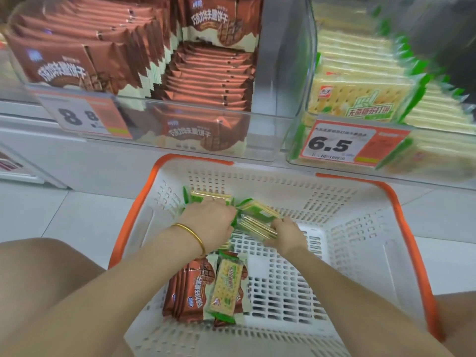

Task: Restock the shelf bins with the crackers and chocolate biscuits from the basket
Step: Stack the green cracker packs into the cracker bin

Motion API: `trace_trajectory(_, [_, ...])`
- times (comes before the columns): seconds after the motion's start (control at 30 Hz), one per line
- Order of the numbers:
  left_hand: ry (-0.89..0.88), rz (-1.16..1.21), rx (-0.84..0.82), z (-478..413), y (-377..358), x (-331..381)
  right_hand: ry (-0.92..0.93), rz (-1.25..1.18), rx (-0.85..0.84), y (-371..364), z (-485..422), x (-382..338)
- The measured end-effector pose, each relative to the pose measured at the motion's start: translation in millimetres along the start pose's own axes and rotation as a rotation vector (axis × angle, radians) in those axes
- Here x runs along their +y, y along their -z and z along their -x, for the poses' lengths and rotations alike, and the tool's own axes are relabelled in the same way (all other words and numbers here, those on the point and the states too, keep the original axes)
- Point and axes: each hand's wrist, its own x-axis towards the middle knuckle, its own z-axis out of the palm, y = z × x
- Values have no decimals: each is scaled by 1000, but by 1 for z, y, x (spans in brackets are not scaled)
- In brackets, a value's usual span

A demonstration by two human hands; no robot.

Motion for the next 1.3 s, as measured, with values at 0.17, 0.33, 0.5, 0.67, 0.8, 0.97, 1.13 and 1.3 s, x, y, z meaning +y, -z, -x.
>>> trace_trajectory(0.17, [-12, 43, -38, 1, -6, 2, -40, -334, -83, 8, 7, 13])
trace_trajectory(0.33, [10, 86, -44, 8, -7, 5, -222, -767, -191, 14, 19, 25])
trace_trajectory(0.5, [12, 171, -3, 8, -11, 7, -282, -987, -268, 25, 36, 30])
trace_trajectory(0.67, [-136, 283, 104, 8, -8, 15, -233, -1125, -420, 76, 62, 6])
trace_trajectory(0.8, [-276, 37, 287, 16, -11, 33, -139, -1187, -512, 110, 88, -23])
trace_trajectory(0.97, [-104, 670, 351, 26, 7, 40, -41, -1052, -319, 147, 120, -30])
trace_trajectory(1.13, [-22, 1515, 122, 39, 27, 43, 28, -912, -103, 159, 145, -16])
trace_trajectory(1.3, [-145, 1886, 119, 49, 52, 63, 181, -1111, -222, 175, 166, -9])
